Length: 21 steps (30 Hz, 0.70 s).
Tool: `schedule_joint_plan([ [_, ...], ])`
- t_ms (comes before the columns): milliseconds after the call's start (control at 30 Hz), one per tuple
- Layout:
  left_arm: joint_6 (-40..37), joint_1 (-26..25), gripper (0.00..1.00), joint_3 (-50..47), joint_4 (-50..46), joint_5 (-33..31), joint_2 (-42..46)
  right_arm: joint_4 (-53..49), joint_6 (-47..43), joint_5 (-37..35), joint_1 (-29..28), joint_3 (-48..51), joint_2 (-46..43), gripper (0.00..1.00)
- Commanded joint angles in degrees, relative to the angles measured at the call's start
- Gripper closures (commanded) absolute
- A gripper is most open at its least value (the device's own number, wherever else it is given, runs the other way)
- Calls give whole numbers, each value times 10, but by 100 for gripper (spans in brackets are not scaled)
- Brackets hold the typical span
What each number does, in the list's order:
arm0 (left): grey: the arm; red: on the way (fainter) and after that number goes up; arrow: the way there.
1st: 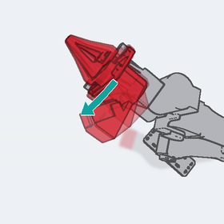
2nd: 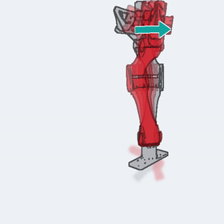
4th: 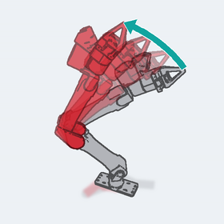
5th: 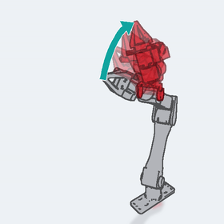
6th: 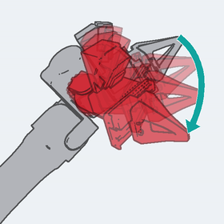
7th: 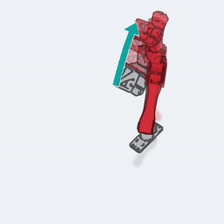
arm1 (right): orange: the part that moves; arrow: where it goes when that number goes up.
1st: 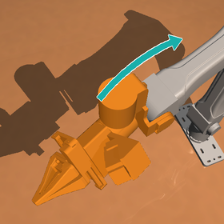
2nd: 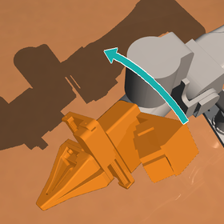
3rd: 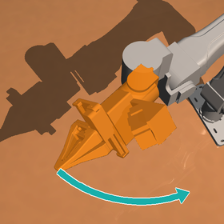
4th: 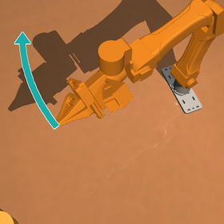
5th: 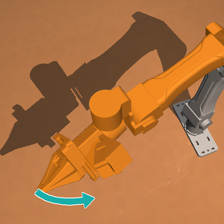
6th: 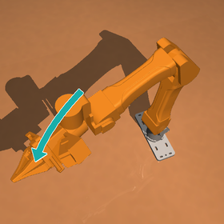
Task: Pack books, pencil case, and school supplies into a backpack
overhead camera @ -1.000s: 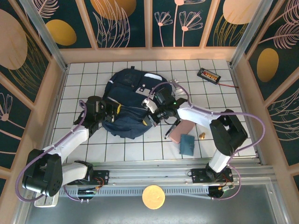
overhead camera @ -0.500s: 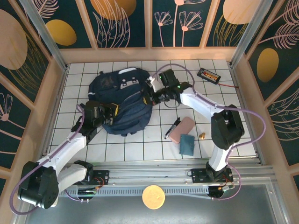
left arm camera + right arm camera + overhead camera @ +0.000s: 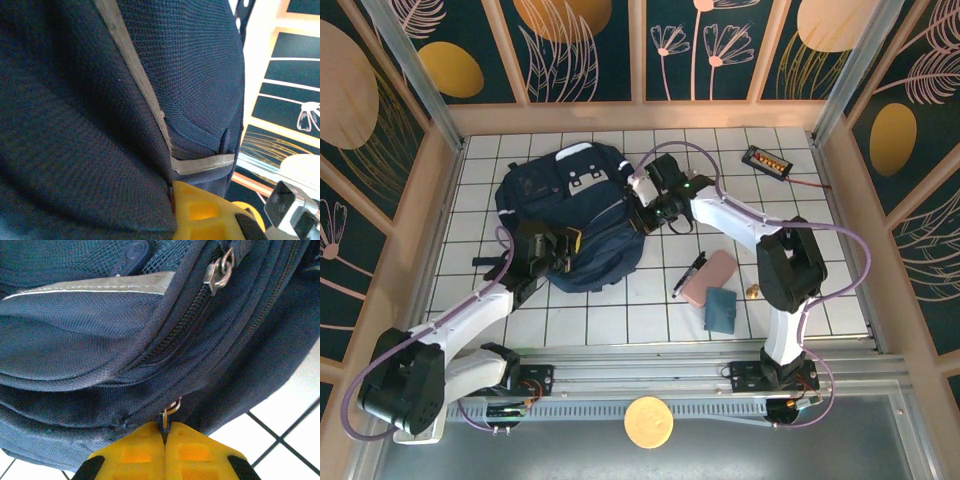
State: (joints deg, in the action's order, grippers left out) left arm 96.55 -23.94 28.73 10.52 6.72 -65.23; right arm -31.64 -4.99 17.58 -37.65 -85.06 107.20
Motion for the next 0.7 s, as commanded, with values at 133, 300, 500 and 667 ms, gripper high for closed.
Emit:
schedule_joint_plan([
  [133,2,-35,100,36,87,5,-48,-87,22,-42,-48,-42,-37,100],
  [300,2,-35,100,25,45,-45,-22,-71,-35,-18,-34,48,-118,100],
  [500,11,-37,100,17,65,-48,-41,-40,-49,107,-54,76,-123,100],
  [667,1,-50,100,61,85,-38,-87,-7,-22,150,-115,17,-37,100],
])
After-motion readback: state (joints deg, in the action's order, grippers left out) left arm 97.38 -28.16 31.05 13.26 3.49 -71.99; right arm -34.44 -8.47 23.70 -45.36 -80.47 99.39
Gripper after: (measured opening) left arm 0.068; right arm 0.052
